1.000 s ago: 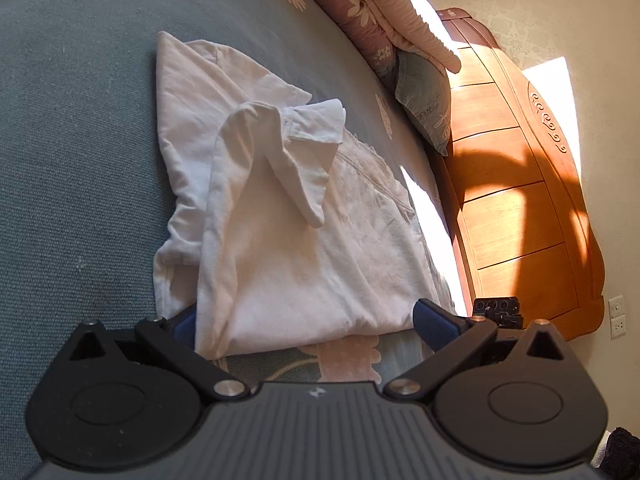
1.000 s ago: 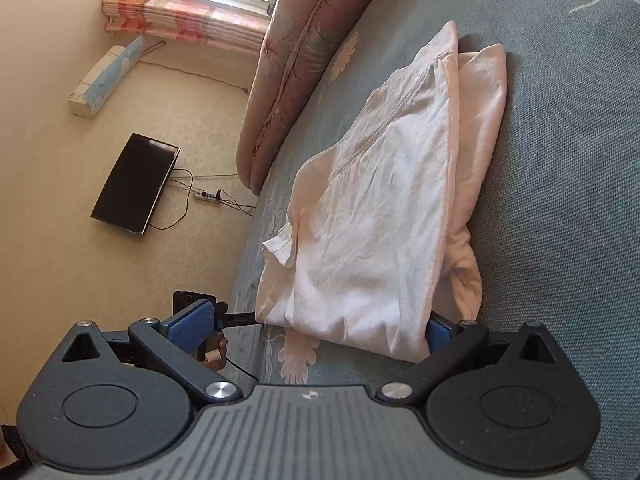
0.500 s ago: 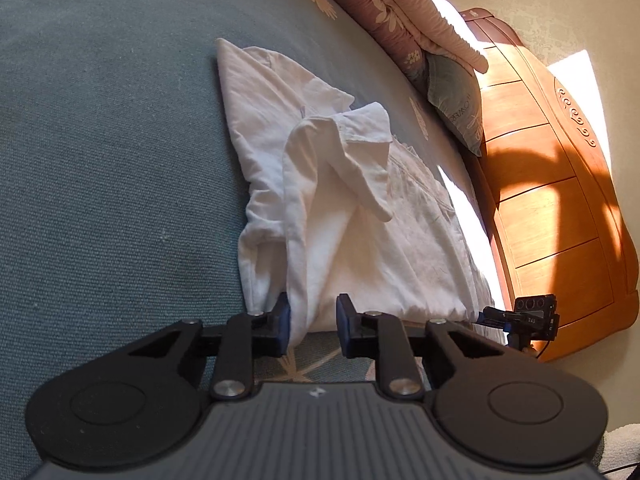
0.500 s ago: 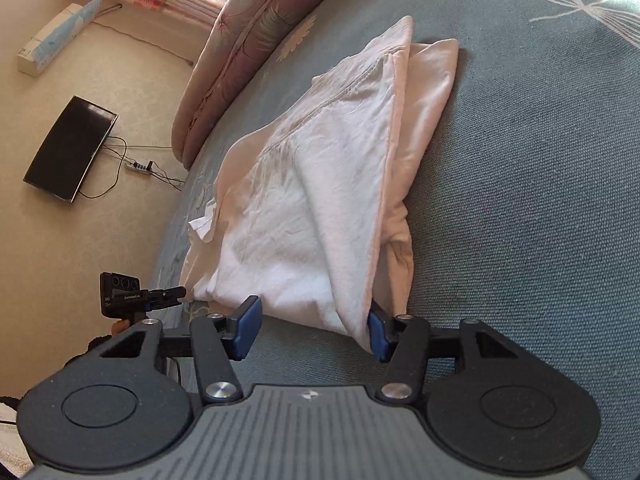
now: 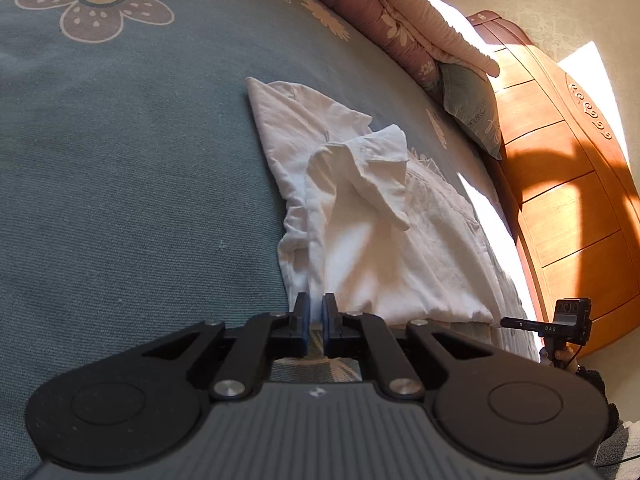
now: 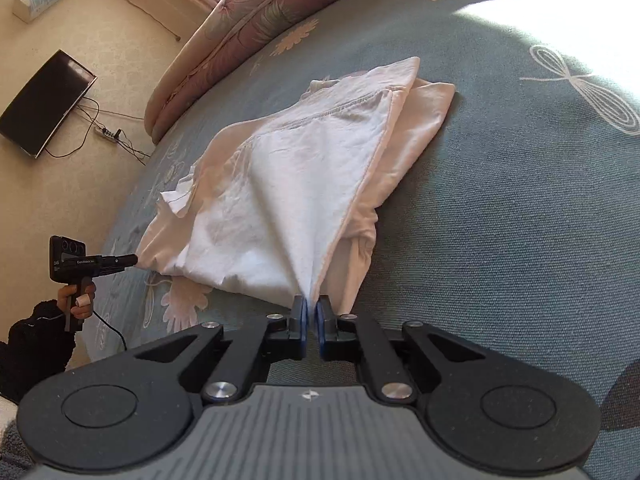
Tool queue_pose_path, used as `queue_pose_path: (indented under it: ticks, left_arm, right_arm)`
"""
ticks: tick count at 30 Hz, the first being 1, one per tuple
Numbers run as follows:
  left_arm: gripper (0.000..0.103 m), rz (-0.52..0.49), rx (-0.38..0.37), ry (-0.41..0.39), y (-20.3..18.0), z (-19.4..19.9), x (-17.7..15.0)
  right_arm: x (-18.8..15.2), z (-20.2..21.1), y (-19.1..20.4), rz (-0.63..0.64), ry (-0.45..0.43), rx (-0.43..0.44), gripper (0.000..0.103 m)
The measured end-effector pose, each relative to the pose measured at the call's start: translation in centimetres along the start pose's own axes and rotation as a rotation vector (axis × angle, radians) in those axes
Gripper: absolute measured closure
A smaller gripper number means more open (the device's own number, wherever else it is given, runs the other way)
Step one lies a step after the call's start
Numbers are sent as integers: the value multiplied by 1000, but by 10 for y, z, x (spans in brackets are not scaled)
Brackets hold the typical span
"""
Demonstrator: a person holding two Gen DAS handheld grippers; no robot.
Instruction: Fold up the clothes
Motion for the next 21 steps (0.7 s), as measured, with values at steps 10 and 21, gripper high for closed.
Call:
queue_pose_path:
  ticks: [10,21]
  left_arm:
    - [63,-294,-8,-29,-97,-22,20]
    - [60,-174,-9,-101,-97,-102,59]
  right_arm:
    - [31,13,33,150,-137,-171,59]
    - [42,-24,95,280,-162,-105,37]
Point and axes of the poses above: each gripper's, at about its wrist camera, not at the fingertips, and z roughly against the way its jaws point, y to its left, x to its top, the point moved 9 cm from there along -z, roughly the way its jaws point, and after that the axes turned 6 degrees about -y, right-handed, at the moved point
